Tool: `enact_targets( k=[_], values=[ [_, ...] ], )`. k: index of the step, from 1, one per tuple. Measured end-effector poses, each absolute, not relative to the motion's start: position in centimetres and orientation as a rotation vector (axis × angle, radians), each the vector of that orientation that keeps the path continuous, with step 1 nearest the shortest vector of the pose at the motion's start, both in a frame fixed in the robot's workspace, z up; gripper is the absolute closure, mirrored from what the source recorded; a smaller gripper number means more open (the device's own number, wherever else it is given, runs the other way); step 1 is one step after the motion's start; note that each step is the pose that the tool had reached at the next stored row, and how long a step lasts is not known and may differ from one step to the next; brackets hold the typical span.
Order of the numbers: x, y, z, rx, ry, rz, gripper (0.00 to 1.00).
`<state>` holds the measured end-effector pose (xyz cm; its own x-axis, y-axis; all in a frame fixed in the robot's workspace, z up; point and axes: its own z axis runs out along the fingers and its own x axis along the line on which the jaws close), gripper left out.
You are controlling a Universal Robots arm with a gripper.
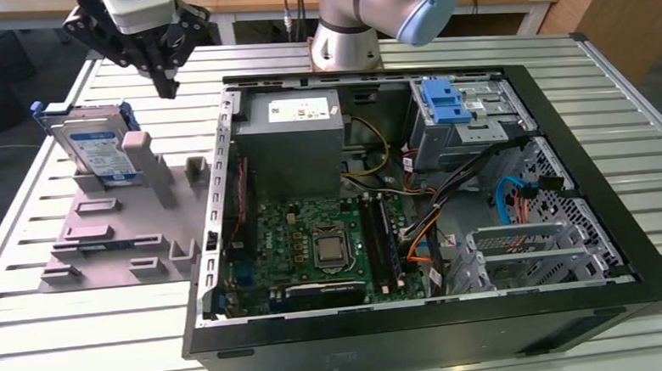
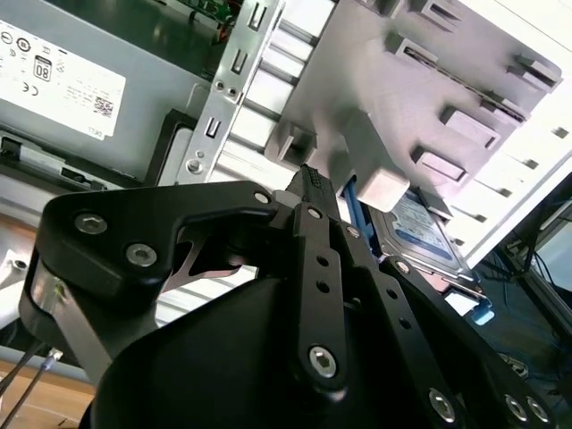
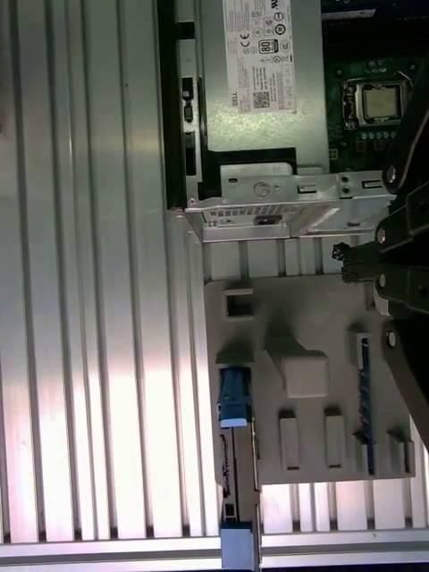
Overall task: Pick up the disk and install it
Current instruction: 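Reach for the disk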
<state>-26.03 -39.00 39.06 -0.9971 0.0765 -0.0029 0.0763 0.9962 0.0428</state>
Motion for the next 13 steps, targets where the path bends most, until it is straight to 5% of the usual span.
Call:
enact_targets(
  k=[13],
  values=[
    [-28.4, -38.3, 38.9, 0.121, 3.148, 0.066, 0.89]
  ],
)
